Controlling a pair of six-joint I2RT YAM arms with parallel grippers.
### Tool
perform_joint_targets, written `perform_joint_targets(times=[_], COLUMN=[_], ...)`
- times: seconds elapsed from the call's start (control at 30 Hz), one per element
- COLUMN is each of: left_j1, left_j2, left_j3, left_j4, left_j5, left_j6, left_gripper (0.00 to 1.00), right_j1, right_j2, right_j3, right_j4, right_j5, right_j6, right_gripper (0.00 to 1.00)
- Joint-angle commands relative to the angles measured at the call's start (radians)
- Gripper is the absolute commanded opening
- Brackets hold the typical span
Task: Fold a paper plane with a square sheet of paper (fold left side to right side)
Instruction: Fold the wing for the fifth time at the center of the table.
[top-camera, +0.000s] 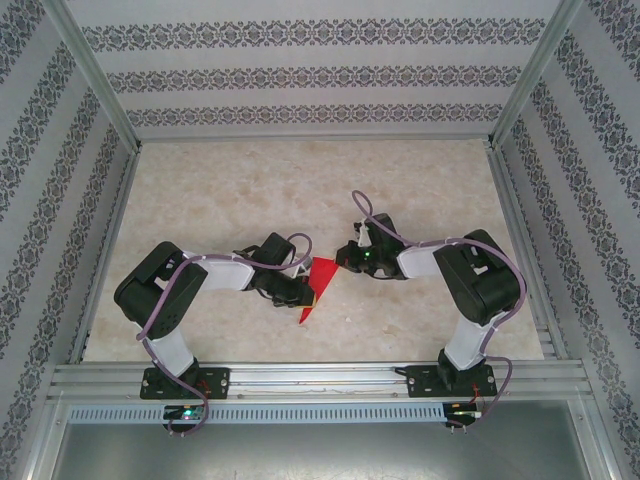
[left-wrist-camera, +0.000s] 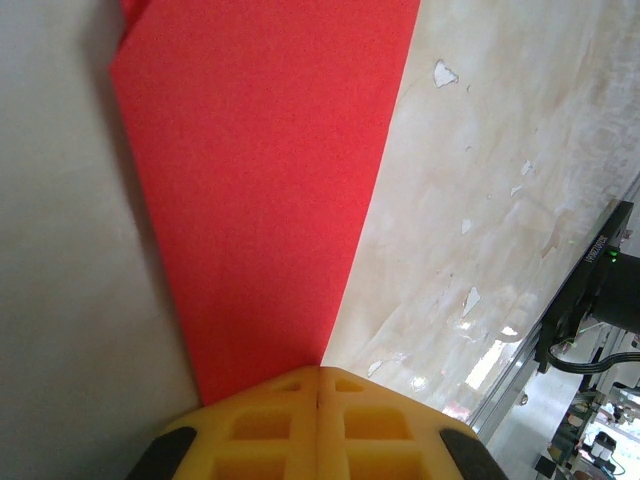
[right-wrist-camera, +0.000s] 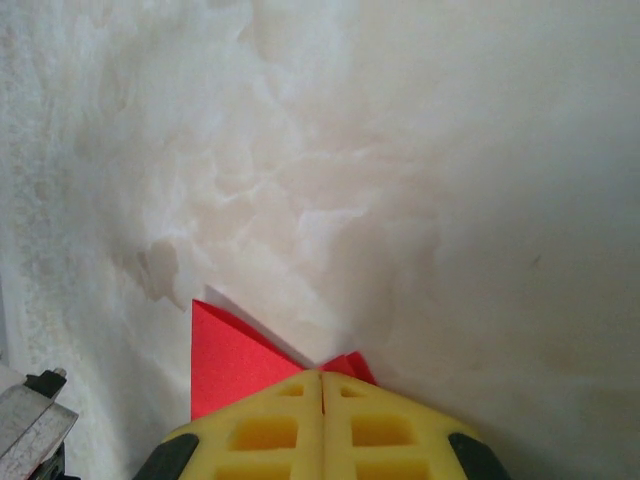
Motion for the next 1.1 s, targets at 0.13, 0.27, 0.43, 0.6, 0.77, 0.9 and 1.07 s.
perform_joint_targets(times=[0.13,0.27,0.43,0.6,0.77,0.9,1.07], left_j1=[-0.015,-0.015,-0.015,-0.016,-0.015,-0.016,-0.016], left_j2=[0.042,0.042,0.035,0.031,0.031,0.029,0.029], left_j3=[-0.031,-0.03,-0.031,-0.035,-0.034,-0.031,-0.03], left_j4=[-0.111,-0.112,-0.112,-0.109,-0.109,-0.11,-0.113], left_j5=[-0.121,-0.122,-0.124,-0.124,-0.124,-0.124,-0.127], left_j6=[0.031,0.032,0.03,0.032,0.032,0.032,0.032], left_gripper=[0.0,0.0,0.0,0.0,0.0,0.0,0.0], right_j1=[-0.073,-0.073,-0.019,0.098,0.212,0.268,0.313], right_j2=[-0.03,-0.126,-0.273,-0.347,-0.33,-0.271,-0.179], right_j3=[0.035,0.03,-0.032,-0.096,-0.134,-0.134,-0.122], right_j4=[-0.115,-0.159,-0.168,-0.146,-0.081,-0.016,0.075], right_j5=[0.088,0.086,0.096,0.147,0.204,0.212,0.216], right_j6=[-0.085,-0.085,-0.025,0.075,0.179,0.224,0.276], right_gripper=[0.0,0.0,0.0,0.0,0.0,0.0,0.0])
